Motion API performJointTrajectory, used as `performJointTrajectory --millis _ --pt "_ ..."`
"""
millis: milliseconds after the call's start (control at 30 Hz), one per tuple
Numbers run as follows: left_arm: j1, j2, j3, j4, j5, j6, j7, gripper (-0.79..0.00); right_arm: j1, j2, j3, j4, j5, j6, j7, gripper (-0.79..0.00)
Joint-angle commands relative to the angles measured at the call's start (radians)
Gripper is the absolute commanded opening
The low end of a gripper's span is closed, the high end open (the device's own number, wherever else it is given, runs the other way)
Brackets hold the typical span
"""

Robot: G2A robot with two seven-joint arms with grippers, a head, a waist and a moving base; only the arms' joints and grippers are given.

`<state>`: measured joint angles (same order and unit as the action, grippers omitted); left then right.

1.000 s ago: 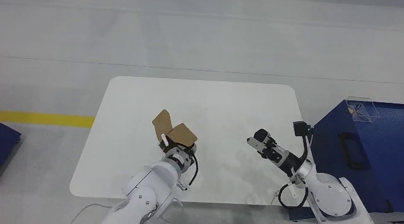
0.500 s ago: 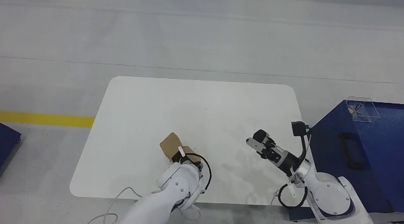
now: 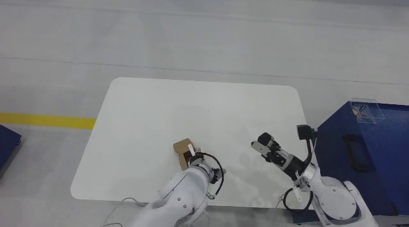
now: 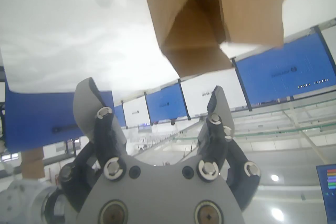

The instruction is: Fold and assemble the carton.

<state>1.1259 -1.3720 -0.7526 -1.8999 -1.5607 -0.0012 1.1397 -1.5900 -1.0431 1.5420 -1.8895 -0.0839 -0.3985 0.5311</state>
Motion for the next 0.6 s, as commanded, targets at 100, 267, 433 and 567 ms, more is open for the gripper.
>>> performJointTrajectory --millis 100,267,433,567 --pt "0.129 0.045 -0.094 -0.22 0.06 0.244 -0.182 0.0 0.017 0.001 -0.006 0.012 0.069 0.005 0.05 0.0" --pt "0.215 0.089 -0.214 -0.257 0.155 0.474 -0.614 0.0 0.041 0.001 -0.023 0.011 0.05 0.018 0.066 0.0" --pt "0.304 0.124 -0.349 -0.199 0.28 0.501 -0.992 0.0 0.053 -0.001 -0.04 0.006 0.045 0.039 0.07 0.0" --pt "0.319 0.13 -0.379 -0.187 0.288 0.493 -1.066 0.0 0.053 -0.001 -0.04 0.006 0.045 0.039 0.07 0.0"
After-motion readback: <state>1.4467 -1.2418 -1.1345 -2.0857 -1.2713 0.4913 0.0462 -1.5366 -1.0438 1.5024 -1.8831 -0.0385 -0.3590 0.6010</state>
